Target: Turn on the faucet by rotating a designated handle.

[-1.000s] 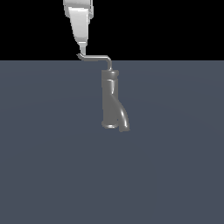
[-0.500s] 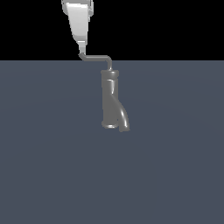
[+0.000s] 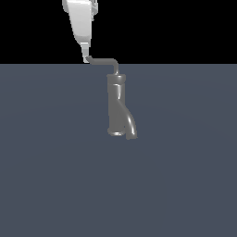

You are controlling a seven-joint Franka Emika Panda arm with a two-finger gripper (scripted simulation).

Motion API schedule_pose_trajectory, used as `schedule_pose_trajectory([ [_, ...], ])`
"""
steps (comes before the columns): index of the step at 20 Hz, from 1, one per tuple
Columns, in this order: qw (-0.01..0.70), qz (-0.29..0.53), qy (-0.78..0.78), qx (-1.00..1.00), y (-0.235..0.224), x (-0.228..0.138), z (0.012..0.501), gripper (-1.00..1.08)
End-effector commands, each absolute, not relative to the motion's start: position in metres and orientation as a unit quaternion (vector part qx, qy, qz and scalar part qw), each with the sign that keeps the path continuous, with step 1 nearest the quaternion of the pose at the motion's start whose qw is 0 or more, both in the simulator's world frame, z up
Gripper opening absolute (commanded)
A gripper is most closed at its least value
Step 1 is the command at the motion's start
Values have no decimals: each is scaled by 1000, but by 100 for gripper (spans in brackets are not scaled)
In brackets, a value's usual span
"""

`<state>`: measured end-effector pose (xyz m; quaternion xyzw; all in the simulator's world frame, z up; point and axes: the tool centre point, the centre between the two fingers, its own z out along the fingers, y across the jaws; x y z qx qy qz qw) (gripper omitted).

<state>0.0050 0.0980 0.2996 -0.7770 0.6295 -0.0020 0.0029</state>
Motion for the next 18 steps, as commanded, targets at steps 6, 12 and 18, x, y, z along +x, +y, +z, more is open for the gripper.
schedule_pose_trajectory([
  [6,1,-1,632,-775,73,-13,299,-100],
  [12,1,0,632,-775,53,-29,299,-100],
  [18,0,0,633,-774,33,-45,300,-100],
])
